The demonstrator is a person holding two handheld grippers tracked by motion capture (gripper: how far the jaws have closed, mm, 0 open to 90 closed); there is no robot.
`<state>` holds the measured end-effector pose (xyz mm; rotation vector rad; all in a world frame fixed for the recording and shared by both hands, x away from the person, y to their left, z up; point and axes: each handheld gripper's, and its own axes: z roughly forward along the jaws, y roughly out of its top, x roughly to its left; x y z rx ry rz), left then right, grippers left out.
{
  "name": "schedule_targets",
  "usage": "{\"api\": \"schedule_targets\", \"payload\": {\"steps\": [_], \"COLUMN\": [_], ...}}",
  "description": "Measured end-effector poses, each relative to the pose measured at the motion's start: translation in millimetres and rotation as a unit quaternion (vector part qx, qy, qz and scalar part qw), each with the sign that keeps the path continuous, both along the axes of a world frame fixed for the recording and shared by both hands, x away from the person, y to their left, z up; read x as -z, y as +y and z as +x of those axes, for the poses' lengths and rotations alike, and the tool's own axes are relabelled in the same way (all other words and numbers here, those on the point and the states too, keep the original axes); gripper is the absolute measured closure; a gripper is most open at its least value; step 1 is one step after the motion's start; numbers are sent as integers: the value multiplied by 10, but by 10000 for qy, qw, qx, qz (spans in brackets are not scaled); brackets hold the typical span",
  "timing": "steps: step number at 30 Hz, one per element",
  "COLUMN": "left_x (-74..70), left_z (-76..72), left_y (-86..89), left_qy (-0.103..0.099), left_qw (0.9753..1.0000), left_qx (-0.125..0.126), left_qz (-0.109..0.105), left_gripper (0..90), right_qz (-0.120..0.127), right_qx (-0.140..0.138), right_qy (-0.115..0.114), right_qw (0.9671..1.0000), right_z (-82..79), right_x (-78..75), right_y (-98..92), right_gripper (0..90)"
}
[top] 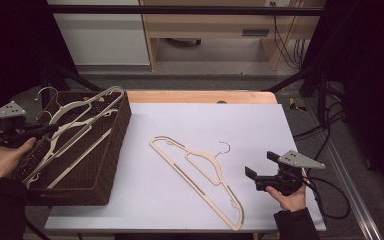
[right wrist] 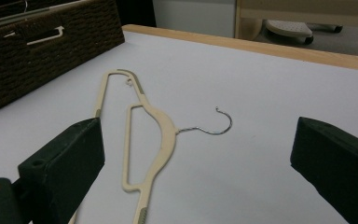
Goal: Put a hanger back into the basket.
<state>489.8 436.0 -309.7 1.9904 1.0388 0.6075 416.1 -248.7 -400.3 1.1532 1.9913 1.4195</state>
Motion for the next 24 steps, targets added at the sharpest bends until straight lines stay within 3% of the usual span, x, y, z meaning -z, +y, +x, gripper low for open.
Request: {"api": "schedule_targets", "payload": {"steps": [5,9,16,21,24], "left_x": [120,274,543,642,699], "left_z": [12,45,122,123,148], "left_y": [21,-39,-56,-2,4], "left_qy": [234,400,775,893,1045], "left_qw": [9997,9992,9967,9951,9928], "left_qx": [-18,-78,-237,-397,-579], "left_qz": [-69,5,-77,-178,-101], "left_gripper": [866,866,862,858,850], "right_qz": [1,2,1,4,-8], "right_qx": [-6,-16,-24,-11,-18], "right_qy": [10,19,3,13,22], "right_qw": [10000,10000,10000,10000,10000], "right_z": [-1,-3,-6,-4,-1], "right_x": [1,1,-3,1,7], "right_y": [3,5,-5,5,11], "right_gripper": [33,34,34,34,34]}}
